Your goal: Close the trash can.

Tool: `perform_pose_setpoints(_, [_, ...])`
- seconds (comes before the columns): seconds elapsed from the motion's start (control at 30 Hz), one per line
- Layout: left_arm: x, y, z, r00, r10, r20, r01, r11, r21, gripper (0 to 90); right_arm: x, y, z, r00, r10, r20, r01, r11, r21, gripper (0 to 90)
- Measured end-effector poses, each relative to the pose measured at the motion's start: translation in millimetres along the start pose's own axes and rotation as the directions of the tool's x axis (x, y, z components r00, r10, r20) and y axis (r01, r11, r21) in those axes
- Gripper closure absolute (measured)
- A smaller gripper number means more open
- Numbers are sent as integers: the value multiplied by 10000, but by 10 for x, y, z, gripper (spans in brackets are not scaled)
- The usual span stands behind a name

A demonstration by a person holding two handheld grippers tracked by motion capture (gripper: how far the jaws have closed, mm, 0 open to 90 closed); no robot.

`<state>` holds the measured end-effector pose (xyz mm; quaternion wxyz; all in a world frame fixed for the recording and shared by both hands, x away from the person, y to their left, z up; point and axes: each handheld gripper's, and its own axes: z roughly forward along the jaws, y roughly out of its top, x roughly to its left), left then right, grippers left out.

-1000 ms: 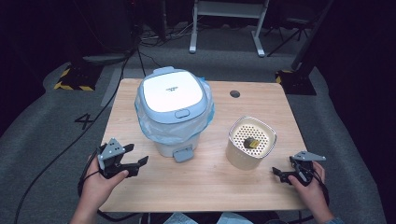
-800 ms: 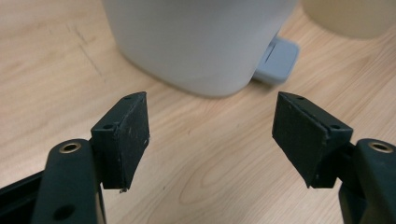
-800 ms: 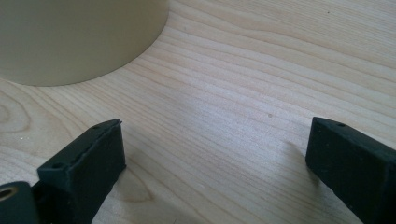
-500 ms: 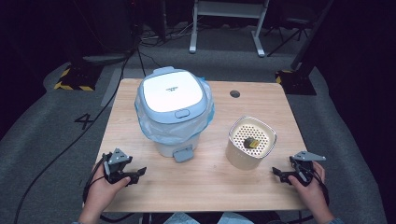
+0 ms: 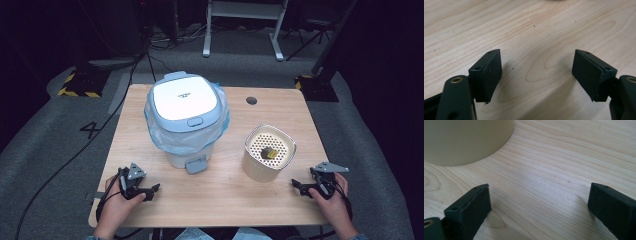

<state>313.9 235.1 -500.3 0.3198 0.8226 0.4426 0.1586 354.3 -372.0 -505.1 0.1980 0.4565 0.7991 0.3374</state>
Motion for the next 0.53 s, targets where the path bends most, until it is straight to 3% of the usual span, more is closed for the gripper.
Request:
perform_pose_setpoints(0.1, [12,-1,56,10000,-16,-55,14,9994,-358,172,0,0,0,10000,1,3,-1,10000,2,47])
perform_pose_setpoints(0.53, [22,54,108,9993,-236,-282,227,9992,-326,143,5,0,0,10000,40,69,-40,10000,13,37])
